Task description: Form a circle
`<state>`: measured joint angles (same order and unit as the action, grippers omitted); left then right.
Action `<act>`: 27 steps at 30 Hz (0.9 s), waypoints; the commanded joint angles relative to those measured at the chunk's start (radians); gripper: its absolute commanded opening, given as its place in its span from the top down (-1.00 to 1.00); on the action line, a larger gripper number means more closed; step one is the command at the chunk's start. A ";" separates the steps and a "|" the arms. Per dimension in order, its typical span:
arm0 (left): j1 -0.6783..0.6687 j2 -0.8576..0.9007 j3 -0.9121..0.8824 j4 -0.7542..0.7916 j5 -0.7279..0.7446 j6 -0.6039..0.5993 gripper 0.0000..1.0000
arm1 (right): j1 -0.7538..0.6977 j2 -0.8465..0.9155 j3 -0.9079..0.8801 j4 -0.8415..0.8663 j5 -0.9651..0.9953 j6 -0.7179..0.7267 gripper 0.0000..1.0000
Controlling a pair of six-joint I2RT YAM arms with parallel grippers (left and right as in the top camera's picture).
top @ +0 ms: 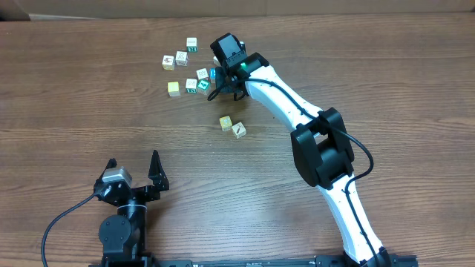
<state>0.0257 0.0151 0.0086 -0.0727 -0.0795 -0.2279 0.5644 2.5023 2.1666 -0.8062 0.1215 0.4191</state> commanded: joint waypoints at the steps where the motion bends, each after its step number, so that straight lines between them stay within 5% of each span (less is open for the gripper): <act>1: -0.005 -0.010 -0.003 0.001 0.002 0.022 -0.99 | -0.002 0.015 0.000 0.004 0.016 0.008 0.16; 11: -0.005 -0.010 -0.003 0.001 0.002 0.023 -0.99 | -0.002 0.027 0.000 0.014 0.013 0.008 0.18; 14: -0.005 -0.010 -0.003 0.001 0.002 0.023 -0.99 | -0.002 0.027 0.000 0.014 0.013 0.008 0.03; 20: -0.005 -0.010 -0.003 0.001 0.002 0.022 -0.99 | -0.002 0.027 0.000 0.013 0.013 0.008 0.30; 27: -0.005 -0.010 -0.003 0.001 0.002 0.023 -0.99 | -0.002 0.016 0.018 0.008 0.013 0.006 -0.07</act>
<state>0.0257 0.0151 0.0086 -0.0723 -0.0795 -0.2283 0.5644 2.5149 2.1670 -0.7982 0.1234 0.4252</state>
